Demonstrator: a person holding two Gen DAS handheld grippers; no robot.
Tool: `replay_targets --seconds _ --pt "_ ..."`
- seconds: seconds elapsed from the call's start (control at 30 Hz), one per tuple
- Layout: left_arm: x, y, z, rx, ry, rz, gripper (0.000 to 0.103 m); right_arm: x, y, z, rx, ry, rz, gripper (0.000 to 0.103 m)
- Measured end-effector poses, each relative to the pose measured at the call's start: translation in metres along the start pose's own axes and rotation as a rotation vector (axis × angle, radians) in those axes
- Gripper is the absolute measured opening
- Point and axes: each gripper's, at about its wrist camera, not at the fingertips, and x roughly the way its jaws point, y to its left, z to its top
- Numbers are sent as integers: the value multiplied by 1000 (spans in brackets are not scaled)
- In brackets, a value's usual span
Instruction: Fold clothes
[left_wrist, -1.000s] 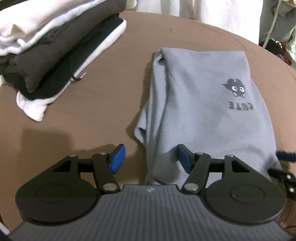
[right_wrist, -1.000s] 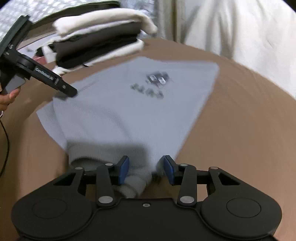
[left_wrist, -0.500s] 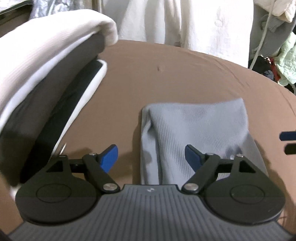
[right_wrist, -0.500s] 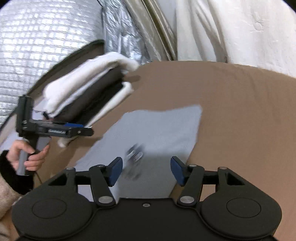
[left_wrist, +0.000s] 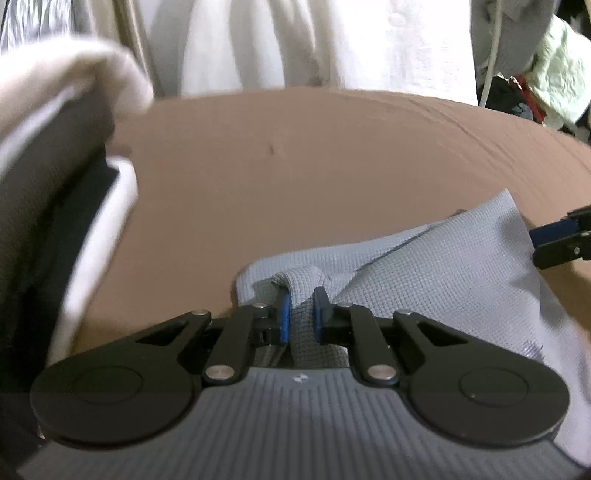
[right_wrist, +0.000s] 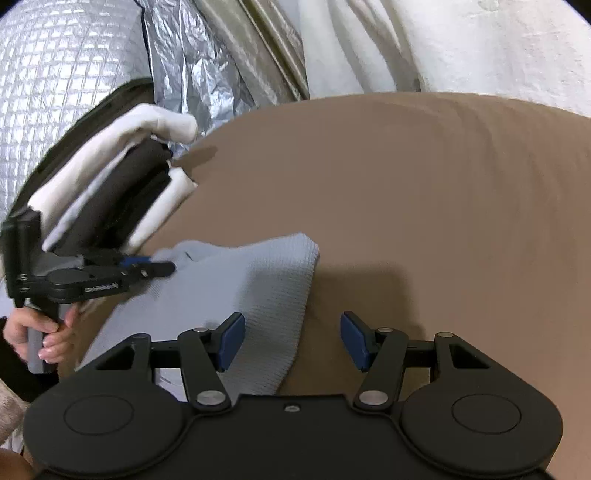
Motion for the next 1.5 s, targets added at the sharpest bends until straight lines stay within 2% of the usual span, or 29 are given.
replay_targets --seconds 0.13,0.23,0.27,0.3,0.37,0.43,0.5,0.57,0.6,0.63,0.67,0.7,0.8,0.83,0.87,0.9,0.93,1.03,1.07,1.13,1.2,1.27,1.37,1.43,1.5 --pt "-21 3 12 -19 -102 31 10 1 4 0 -34 -2 12 63" --pt "-17 8 25 -41 -133 50 11 -3 8 3 -50 -30 10 63" --pt "-8 12 26 -51 -108 58 12 -3 9 3 -50 -37 3 63" --pt "4 19 26 -62 -67 67 20 0 10 4 -49 -42 -11 63" --pt "-2 27 20 -114 -32 53 37 7 10 2 -37 -36 -37 63" --pt "-13 35 13 -172 -6 35 45 10 9 0 -4 -45 -36 63" --pt "-24 43 7 -230 21 16 72 13 8 -2 32 -55 -23 63" --pt "-35 51 0 -288 47 -3 76 17 7 0 54 -64 -5 63" --pt "-44 51 -6 -284 64 -19 76 19 10 1 36 -70 -16 50" --pt "-52 50 -14 -268 86 -29 77 22 13 4 7 -76 -33 26" --pt "-58 48 -24 -260 110 -24 77 22 21 4 -33 -91 -72 8" --pt "-63 45 -34 -256 135 -13 77 21 30 3 -78 -110 -120 7" --pt "-71 42 -75 -277 234 61 79 19 53 0 -190 -149 -268 8" --pt "-69 44 -90 -300 265 95 80 18 57 -3 -205 -146 -322 12" --pt "-71 49 -99 -345 265 98 81 17 61 -7 -220 -143 -376 22" --pt "-74 54 -104 -400 252 89 82 17 64 -10 -234 -139 -431 26" --pt "-77 57 -105 -430 253 92 82 9 67 -12 -211 -154 -439 28" --pt "-84 60 -99 -466 242 95 81 -29 79 -28 -126 -181 -262 42" --pt "-85 60 -98 -470 230 92 80 -38 86 -36 -117 -171 -192 54" --pt "-88 59 -100 -468 231 85 80 -46 103 -56 -142 -115 -104 56" --pt "-94 57 -111 -467 265 70 81 -43 122 -84 -210 -10 -91 56" --pt "-101 56 -121 -465 298 55 83 -40 136 -119 -297 91 -162 56" --pt "-114 55 -141 -481 340 16 88 -57 137 -156 -313 104 -192 59" --pt "-124 58 -160 -516 331 -38 91 -72 129 -161 -217 105 -150 60" --pt "-135 59 -173 -520 307 -74 92 -87 114 -161 -97 133 -62 60"
